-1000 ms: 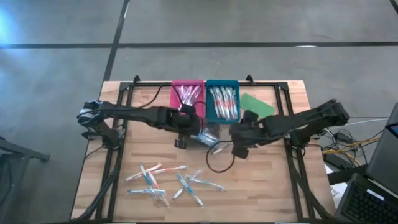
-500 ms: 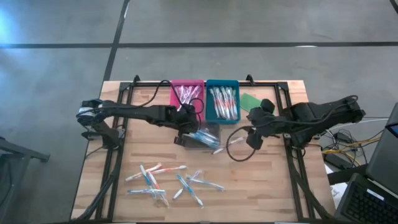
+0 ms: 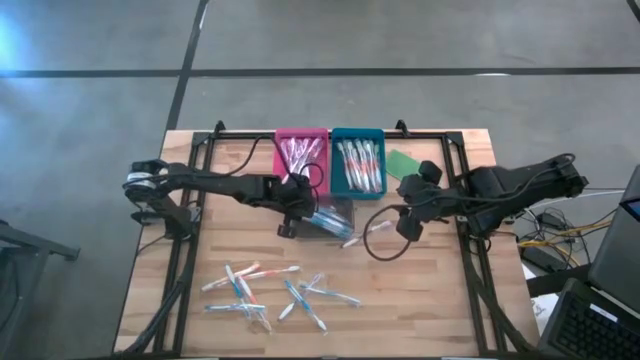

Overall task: Pick & Place Toothbrushes
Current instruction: Put the blue toothbrush into the transparent gray bin

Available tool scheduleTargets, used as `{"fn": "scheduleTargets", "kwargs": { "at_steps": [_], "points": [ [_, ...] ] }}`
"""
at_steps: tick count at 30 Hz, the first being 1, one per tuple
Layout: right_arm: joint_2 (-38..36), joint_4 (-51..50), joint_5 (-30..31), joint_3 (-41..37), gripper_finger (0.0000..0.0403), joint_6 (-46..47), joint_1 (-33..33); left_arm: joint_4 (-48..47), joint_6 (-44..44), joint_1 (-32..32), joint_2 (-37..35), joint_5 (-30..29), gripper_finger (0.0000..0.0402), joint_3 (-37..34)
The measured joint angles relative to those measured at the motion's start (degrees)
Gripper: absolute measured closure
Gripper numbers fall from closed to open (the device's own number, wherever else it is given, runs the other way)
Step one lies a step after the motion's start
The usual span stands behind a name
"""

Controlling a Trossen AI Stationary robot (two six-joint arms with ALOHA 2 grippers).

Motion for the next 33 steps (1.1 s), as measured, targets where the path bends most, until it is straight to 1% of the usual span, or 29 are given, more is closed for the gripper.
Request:
{"fn": "scheduleTargets", "kwargs": {
  "at_steps": [5, 8, 12, 18, 20, 23, 26, 29, 33],
  "points": [
    [0.00, 0.02, 0.00, -0.64, 0.0189, -0.01, 0.00, 1.83, 1.14, 0.65, 0.00, 0.02, 0.0383, -1.14],
    [0.00, 0.02, -0.02, -0.69, 0.0183, -0.02, 0.00, 2.06, 1.24, 0.90, 0.02, -0.04, 0.0368, -1.22],
    [0.00, 0.02, -0.02, -0.69, 0.0174, -0.04, 0.00, 2.10, 2.77, 0.87, 0.06, -0.17, 0.0333, -1.22],
    [0.00, 0.02, -0.02, -0.69, 0.0164, -0.04, 0.00, 1.92, 2.99, 0.87, 0.09, -0.31, 0.0266, -1.10],
    [0.00, 0.02, -0.02, -0.68, 0.0163, -0.06, 0.00, 0.83, 3.63, 0.85, 0.09, -1.57, 0.0248, -0.44],
    [0.00, -0.01, -0.04, -0.69, 0.0166, -0.07, 0.00, -3.34, 4.54, 0.83, 0.09, -4.22, 0.0229, 1.93],
    [0.00, -0.01, -0.04, -0.69, 0.0174, -0.18, 0.00, -8.32, 5.11, 0.83, 0.09, -4.69, 0.0222, 4.67],
    [0.00, -0.08, -0.04, -0.69, 0.0182, -0.47, 0.00, -13.23, 5.34, 0.83, 0.09, -4.74, 0.0223, 7.19],
    [0.00, -0.09, -0.04, -0.69, 0.0189, -1.27, 0.00, -15.46, 4.91, 0.79, 0.07, -5.99, 0.0234, 8.70]
  ]
}}
